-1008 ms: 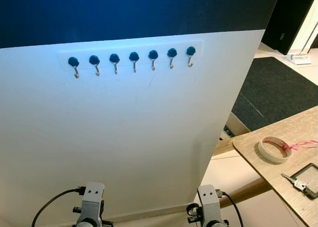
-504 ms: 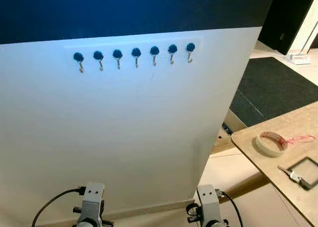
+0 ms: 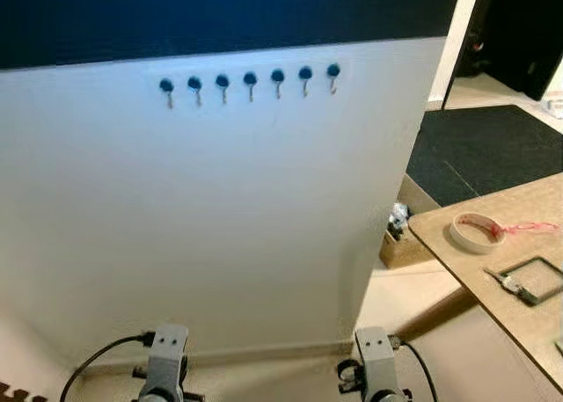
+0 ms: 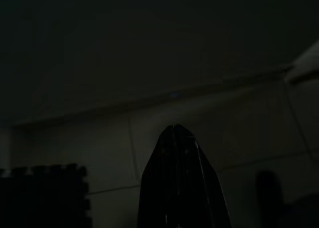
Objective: Hang keys on a hook
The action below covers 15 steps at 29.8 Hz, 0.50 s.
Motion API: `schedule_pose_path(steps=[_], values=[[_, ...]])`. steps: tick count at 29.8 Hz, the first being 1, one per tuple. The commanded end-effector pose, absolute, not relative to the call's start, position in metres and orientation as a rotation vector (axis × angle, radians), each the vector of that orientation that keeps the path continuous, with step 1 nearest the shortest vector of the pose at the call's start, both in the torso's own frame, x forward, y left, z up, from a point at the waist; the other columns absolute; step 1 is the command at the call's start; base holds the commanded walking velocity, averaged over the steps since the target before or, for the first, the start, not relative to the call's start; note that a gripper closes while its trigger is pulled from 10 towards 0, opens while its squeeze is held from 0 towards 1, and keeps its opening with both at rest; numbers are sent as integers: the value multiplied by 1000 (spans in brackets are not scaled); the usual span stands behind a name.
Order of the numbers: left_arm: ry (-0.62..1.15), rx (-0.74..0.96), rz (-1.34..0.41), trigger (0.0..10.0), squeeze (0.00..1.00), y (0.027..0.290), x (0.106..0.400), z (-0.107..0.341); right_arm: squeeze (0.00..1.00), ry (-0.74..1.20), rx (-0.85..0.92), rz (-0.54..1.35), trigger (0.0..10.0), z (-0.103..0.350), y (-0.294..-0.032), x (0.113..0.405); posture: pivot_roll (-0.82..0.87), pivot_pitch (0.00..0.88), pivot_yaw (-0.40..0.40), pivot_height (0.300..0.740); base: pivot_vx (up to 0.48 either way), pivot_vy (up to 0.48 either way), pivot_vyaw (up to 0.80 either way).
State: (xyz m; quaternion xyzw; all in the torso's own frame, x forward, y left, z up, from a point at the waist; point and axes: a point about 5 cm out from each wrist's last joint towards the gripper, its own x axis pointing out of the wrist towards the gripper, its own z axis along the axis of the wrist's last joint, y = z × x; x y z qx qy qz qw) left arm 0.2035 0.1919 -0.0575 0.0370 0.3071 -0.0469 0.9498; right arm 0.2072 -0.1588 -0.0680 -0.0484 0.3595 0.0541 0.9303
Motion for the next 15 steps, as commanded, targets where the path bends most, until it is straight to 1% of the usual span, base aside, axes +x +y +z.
schedule_pose_path(steps=[1, 5, 15], values=[[640, 94, -84, 10000, 20, 201, 200, -58, 0, 751, -90, 121, 10000, -71, -154, 203, 56, 31, 37, 740, -341, 0, 0], [640, 99, -84, 10000, 16, 203, 200, -58, 0, 752, -85, 119, 10000, -71, -153, 203, 60, 32, 41, 740, -323, 0, 0], [619, 104, -73, 10000, 20, 203, 203, -56, 0, 755, -82, 114, 10000, -72, -154, 201, 59, 37, 41, 740, 0, 0, 0]])
